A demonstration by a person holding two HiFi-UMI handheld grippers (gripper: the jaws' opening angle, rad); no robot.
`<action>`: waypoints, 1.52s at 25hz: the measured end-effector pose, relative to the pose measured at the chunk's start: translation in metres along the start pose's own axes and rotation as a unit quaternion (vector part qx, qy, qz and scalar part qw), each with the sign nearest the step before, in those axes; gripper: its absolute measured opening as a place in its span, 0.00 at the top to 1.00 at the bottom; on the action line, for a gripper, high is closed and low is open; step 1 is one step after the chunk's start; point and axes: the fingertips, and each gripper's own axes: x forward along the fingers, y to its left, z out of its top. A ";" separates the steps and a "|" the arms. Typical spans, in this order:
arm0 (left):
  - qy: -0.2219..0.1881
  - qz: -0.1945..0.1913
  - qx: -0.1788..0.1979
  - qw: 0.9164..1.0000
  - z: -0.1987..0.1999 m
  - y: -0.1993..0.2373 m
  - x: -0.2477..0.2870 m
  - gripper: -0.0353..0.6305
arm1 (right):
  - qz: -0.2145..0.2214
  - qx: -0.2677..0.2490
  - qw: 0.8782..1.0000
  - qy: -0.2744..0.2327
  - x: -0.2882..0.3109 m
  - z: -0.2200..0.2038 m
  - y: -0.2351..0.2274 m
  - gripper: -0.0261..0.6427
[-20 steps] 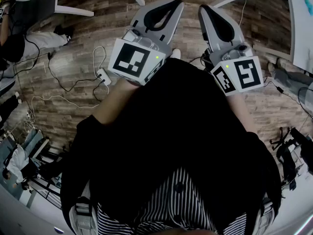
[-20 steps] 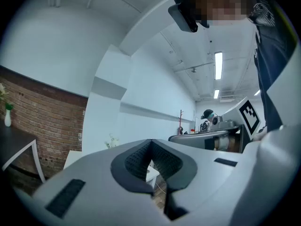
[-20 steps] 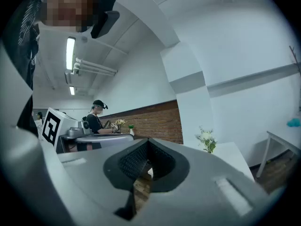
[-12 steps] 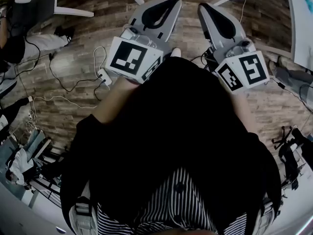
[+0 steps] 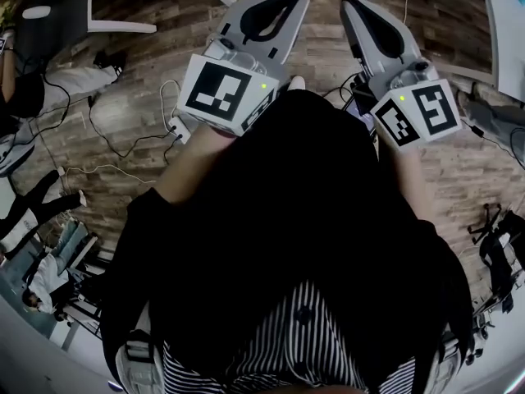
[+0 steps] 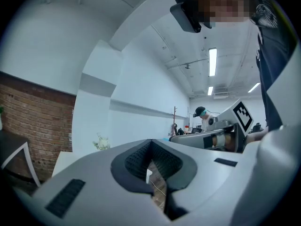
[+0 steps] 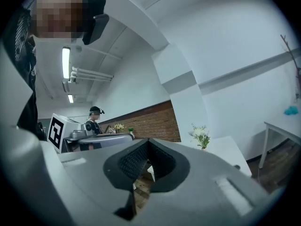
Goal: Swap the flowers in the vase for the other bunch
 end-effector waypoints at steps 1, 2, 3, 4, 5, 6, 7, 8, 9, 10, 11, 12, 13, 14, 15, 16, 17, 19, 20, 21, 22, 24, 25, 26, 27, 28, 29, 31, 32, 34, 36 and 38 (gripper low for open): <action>0.001 -0.006 -0.004 1.000 -0.002 -0.002 0.002 0.94 | 0.000 0.005 1.000 -0.003 -0.002 -0.001 -0.002 0.96; 0.002 -0.010 -0.005 1.000 -0.004 -0.006 0.004 0.94 | -0.002 0.008 1.000 -0.004 -0.006 -0.003 -0.007 0.96; 0.004 -0.013 -0.005 1.000 -0.006 -0.011 0.006 0.94 | -0.006 0.009 1.000 -0.004 -0.011 -0.006 -0.013 0.96; 0.005 -0.016 -0.002 1.000 -0.007 -0.015 0.008 0.94 | -0.012 0.010 1.000 -0.003 -0.016 -0.010 -0.020 0.96; 0.005 -0.017 0.001 1.000 -0.007 -0.018 0.010 0.94 | -0.019 0.012 1.000 -0.001 -0.020 -0.013 -0.026 0.96; 0.006 -0.018 0.005 1.000 -0.007 -0.019 0.010 0.94 | -0.024 0.014 1.000 -0.001 -0.024 -0.015 -0.032 0.96; 0.006 -0.019 0.007 1.000 -0.007 -0.019 0.010 0.94 | -0.026 0.015 1.000 -0.003 -0.027 -0.017 -0.035 0.96; 0.007 -0.020 0.008 1.000 -0.007 -0.018 0.009 0.94 | -0.025 0.016 1.000 -0.005 -0.029 -0.017 -0.037 0.96; 0.008 -0.020 0.008 1.000 -0.008 -0.016 0.009 0.94 | -0.022 0.018 1.000 -0.006 -0.031 -0.018 -0.038 0.96; 0.010 -0.020 0.007 1.000 -0.008 -0.015 0.008 0.94 | -0.020 0.021 1.000 -0.007 -0.032 -0.018 -0.039 0.96; 0.011 -0.021 0.006 1.000 -0.008 -0.014 0.008 0.94 | -0.019 0.022 1.000 -0.007 -0.033 -0.018 -0.040 0.96; 0.011 -0.024 0.005 1.000 -0.007 -0.013 0.008 0.94 | -0.020 0.022 1.000 -0.008 -0.032 -0.018 -0.041 0.96; 0.011 -0.027 0.004 1.000 -0.007 -0.012 0.008 0.94 | -0.020 0.022 1.000 -0.009 -0.031 -0.018 -0.041 0.96; 0.012 -0.030 0.004 0.999 -0.008 -0.012 0.008 0.94 | -0.020 0.022 1.000 -0.010 -0.030 -0.018 -0.041 0.96; 0.013 -0.033 0.004 0.999 -0.008 -0.012 0.010 0.94 | -0.021 0.022 0.999 -0.011 -0.029 -0.017 -0.042 0.96; 0.015 -0.034 0.004 0.999 -0.009 -0.012 0.014 0.94 | -0.022 0.022 0.999 -0.011 -0.029 -0.016 -0.046 0.96; 0.018 -0.034 0.003 0.999 -0.010 -0.012 0.019 0.94 | -0.025 0.020 0.999 -0.011 -0.030 -0.014 -0.050 0.96; 0.019 -0.035 -0.001 0.999 -0.008 -0.010 0.031 0.94 | -0.031 0.013 0.999 -0.011 -0.030 -0.008 -0.059 0.96; 0.018 -0.036 -0.001 0.999 -0.007 -0.007 0.036 0.94 | -0.031 0.011 0.999 -0.011 -0.029 -0.005 -0.062 0.96; 0.016 -0.037 -0.002 0.999 -0.006 -0.003 0.041 0.94 | -0.030 0.011 0.999 -0.012 -0.026 -0.003 -0.064 0.96; 0.014 -0.039 -0.003 0.999 -0.005 0.002 0.046 0.94 | -0.029 0.012 0.999 -0.012 -0.022 -0.001 -0.066 0.96; 0.012 -0.043 -0.007 0.999 -0.004 0.013 0.054 0.94 | -0.028 0.013 0.999 -0.009 -0.011 0.002 -0.072 0.96; 0.011 -0.044 -0.009 0.999 -0.003 0.019 0.058 0.94 | -0.030 0.013 0.999 -0.007 -0.005 0.004 -0.075 0.96; 0.010 -0.045 -0.011 0.999 -0.002 0.025 0.061 0.94 | -0.031 0.013 0.999 -0.005 0.002 0.006 -0.077 0.96; 0.009 -0.045 -0.012 0.999 -0.002 0.033 0.064 0.94 | -0.031 0.012 0.999 -0.003 0.009 0.008 -0.079 0.96; 0.007 -0.045 -0.013 0.999 -0.001 0.041 0.067 0.94 | -0.032 0.009 0.999 -0.001 0.017 0.010 -0.080 0.96; 0.007 -0.045 -0.013 0.999 -0.001 0.048 0.071 0.94 | -0.032 0.005 0.999 0.000 0.026 0.012 -0.082 0.96; 0.009 -0.051 -0.017 0.999 0.000 0.062 0.078 0.94 | -0.032 -0.005 0.999 0.004 0.042 0.017 -0.089 0.96; 0.011 -0.055 -0.019 0.998 0.001 0.069 0.081 0.94 | -0.033 -0.007 0.999 0.005 0.049 0.020 -0.093 0.96; 0.010 -0.059 -0.021 0.998 0.006 0.087 0.090 0.94 | -0.035 -0.007 0.999 0.005 0.062 0.028 -0.101 0.96; 0.001 -0.057 -0.024 0.998 0.012 0.113 0.097 0.94 | -0.040 -0.009 0.999 0.003 0.081 0.035 -0.105 0.96; -0.005 -0.058 -0.028 0.998 0.017 0.136 0.102 0.94 | -0.049 -0.010 0.999 0.004 0.100 0.040 -0.107 0.96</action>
